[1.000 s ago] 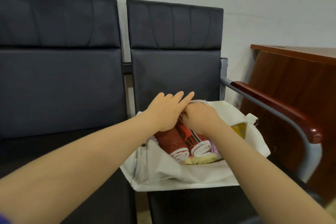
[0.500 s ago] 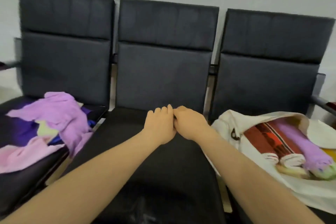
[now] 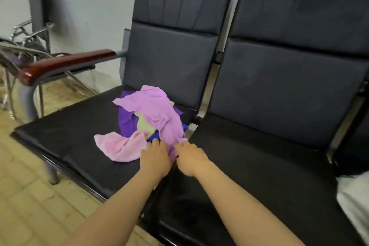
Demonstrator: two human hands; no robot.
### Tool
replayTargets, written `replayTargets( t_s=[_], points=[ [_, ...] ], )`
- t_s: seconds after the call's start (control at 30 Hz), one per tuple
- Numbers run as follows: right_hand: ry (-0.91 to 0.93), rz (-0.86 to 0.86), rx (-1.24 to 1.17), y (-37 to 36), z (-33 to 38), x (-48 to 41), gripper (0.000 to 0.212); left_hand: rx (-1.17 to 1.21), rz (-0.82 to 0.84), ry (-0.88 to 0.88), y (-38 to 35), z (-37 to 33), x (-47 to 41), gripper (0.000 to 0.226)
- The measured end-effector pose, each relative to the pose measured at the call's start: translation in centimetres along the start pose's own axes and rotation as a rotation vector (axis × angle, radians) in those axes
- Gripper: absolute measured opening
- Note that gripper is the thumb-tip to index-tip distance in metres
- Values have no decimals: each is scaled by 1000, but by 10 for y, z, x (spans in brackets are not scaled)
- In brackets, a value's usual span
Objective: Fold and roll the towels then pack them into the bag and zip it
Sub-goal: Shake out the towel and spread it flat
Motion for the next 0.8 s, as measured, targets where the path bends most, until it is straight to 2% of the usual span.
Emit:
replayTargets(
  t_s=[0.07, 0.2, 0.27, 0.33, 0.4, 0.5, 0.57, 0.67, 0.8],
  points=[
    [22, 25, -21, -4, 9, -13, 55, 56, 5, 50, -10, 16, -2, 44],
    [41, 142, -82, -15, 20, -38, 74, -76, -35, 46, -27, 30, -6, 62],
    [11, 145, -109, -20, 22, -49, 78, -60, -36, 68, -29, 31, -12, 63],
    [-63, 50, -161, -21, 21, -54, 68, -22, -45, 92, -31, 32, -18, 64],
    [-164, -138, -297, -19, 17, -51, 40, -4, -46, 107, -34, 33, -20, 69],
    [-322, -381, -722, -9, 3, -42, 12, 43, -37, 154, -34, 33, -20, 76],
    [-390, -480, -957, 2, -10, -38, 11, 59, -54, 143, -30, 29, -19, 76],
    [-457, -493, -1205, 20, -37, -29, 24, 81, -94, 19, -24, 13, -13, 58],
    [-636, -348, -1139, 18, -90, 3, 24, 185, -9, -104, -21, -27, -4, 56]
  ],
)
Point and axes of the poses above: each hand's wrist, its own x-axis away from the middle knuckle, its own y-axis out of the back of the hand, z = x × y, the point moved 2 cm from there along -x, towards the middle knuckle, and after that the axes turned 15 degrees about x, right-handed, at the moved point
